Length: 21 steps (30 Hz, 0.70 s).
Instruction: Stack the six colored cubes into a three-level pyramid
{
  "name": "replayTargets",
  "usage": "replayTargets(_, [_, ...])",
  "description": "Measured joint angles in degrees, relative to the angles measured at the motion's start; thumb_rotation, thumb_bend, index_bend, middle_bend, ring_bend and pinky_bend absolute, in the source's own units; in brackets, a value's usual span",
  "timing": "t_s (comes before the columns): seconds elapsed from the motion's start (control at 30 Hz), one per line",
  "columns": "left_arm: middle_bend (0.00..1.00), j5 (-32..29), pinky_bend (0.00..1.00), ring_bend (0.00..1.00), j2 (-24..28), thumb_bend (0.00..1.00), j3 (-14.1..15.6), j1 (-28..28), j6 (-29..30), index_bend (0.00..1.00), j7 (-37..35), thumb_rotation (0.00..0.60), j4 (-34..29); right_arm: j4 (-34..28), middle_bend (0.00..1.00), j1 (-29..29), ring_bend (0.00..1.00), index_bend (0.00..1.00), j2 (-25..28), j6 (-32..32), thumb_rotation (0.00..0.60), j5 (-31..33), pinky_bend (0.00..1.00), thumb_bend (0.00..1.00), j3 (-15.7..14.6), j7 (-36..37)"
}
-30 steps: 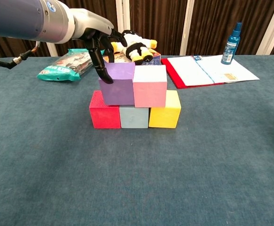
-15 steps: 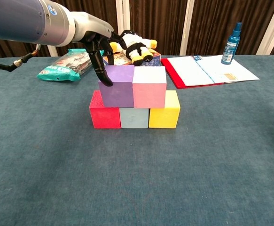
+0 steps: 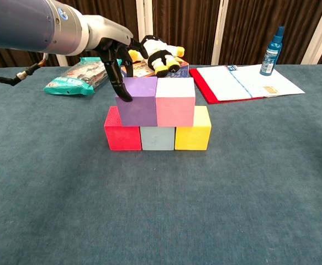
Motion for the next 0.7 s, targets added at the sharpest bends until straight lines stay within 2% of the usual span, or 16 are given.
replayTargets(0.7, [0.37,0.0,0.0,0.02,-0.9,0.27,0.0,0.1,0.1,0.03,0.1,0.6,0.9,0.1,0.0,0.0,0.0,0.0,0.0,0.0,0.6,0.1,0.0,0.36,0.1,0.2])
